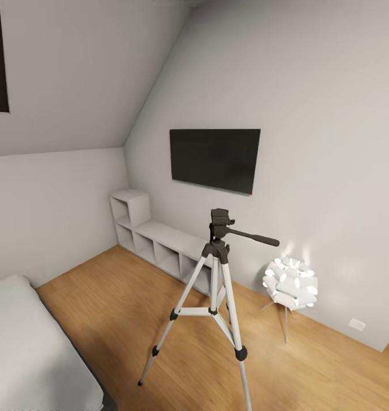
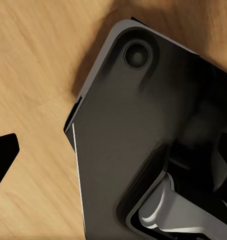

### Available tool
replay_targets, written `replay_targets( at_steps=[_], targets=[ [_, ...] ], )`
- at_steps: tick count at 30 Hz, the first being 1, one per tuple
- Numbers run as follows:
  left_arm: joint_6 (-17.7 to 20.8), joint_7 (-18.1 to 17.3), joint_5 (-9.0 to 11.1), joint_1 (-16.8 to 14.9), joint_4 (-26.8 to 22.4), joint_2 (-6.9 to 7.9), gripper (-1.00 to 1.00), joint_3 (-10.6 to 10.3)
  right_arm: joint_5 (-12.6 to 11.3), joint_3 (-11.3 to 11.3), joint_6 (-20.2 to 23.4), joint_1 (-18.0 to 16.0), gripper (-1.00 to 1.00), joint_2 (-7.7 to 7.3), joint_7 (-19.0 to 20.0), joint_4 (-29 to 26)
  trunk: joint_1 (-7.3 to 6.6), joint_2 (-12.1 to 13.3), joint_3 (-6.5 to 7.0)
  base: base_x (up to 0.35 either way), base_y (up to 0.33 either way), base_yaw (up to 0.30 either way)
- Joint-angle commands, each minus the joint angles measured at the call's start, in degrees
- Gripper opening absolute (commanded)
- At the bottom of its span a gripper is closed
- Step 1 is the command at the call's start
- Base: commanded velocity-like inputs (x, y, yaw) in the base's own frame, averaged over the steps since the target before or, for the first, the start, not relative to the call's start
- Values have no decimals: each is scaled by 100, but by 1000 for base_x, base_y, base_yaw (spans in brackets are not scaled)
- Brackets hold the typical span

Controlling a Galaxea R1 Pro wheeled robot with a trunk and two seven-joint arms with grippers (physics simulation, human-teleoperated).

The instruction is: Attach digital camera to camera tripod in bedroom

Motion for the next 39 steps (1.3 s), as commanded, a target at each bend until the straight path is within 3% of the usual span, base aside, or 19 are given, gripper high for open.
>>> replay_targets(
  at_steps=[1, 7, 12, 18, 19, 22, 25, 39],
  targets=[
    [-14, 6, -17, -1, 3, -1, 100, 30, 42, -54, -69, 35, 100, 4, -17, 40, 2, -4, -2, -2, 0, 0],
    [-14, 6, -17, -1, 3, -1, 100, 27, 41, -49, -390, 378, 100, 58, -182, 171, 2, -4, -2, 0, 0, 0],
    [-14, 6, -17, -1, 3, -1, 100, 29, 36, -52, -467, 443, 100, 75, -240, 187, 2, -4, -2, 0, 0, 0],
    [-14, 6, -17, -1, 3, -1, 100, 30, 34, -47, -482, 461, 100, 180, -597, 187, 2, -4, -2, 0, 0, 0],
    [-14, 6, -17, -1, 3, -1, 100, 32, 39, -52, -482, 462, 100, 437, -1064, 186, 2, -4, -2, 0, 0, 0],
    [-14, 6, -17, -1, 3, -3, 100, 33, 42, -48, -488, 479, 100, 626, -1173, 188, 2, -4, 0, 0, 0, -41],
    [-15, 6, -21, -1, 3, -7, 100, 29, 42, -52, -509, 532, 100, 718, -1196, 187, 2, -4, 6, 0, 0, -189],
    [-19, 6, -64, -1, 2, -25, 100, 1, 42, -54, -565, 577, 100, 774, -1207, 190, 2, -4, 22, 0, 0, -275]
  ],
)
